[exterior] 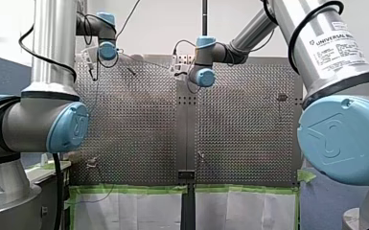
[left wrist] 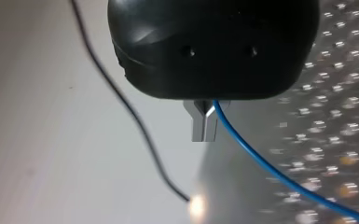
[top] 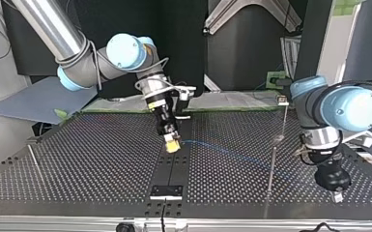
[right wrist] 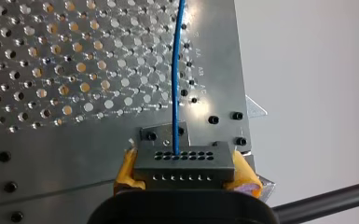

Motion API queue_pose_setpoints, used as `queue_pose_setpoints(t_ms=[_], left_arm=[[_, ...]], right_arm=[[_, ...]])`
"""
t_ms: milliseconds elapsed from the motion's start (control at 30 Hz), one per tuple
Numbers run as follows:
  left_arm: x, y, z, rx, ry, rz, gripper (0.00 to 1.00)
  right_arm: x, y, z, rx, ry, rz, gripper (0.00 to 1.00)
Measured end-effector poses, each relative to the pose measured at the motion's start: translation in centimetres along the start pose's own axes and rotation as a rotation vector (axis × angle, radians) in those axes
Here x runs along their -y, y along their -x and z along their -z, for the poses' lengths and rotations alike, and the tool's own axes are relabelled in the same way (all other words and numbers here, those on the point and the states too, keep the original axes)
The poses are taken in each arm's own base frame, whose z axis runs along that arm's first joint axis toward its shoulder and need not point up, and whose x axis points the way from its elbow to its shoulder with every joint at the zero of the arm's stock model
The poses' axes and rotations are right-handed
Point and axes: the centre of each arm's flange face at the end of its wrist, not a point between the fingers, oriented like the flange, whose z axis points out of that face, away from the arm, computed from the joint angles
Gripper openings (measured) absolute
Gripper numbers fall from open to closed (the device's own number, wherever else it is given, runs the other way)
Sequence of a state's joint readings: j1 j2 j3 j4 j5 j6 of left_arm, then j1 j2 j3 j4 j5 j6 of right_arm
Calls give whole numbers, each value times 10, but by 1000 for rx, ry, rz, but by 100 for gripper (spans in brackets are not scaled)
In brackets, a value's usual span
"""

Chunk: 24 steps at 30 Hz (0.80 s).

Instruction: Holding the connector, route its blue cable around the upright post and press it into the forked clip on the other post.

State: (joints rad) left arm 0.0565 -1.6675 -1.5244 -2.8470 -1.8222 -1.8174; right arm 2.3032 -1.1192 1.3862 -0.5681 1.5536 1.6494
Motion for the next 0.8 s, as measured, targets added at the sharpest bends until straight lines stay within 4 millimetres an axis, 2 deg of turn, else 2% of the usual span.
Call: queue_pose_setpoints(t_ms=[233, 567, 800], left_arm=[[-3, -39, -4, -111, -30, -12, 0], [-8, -53, -2, -136, -23, 22, 0], [-4, -71, 7, -150, -65, 56, 0]], right_arm=[[-4, 1, 0, 1, 20, 2, 27], [-10, 5, 0, 11, 37, 6, 27], [-17, 27, 1, 47, 60, 10, 27]])
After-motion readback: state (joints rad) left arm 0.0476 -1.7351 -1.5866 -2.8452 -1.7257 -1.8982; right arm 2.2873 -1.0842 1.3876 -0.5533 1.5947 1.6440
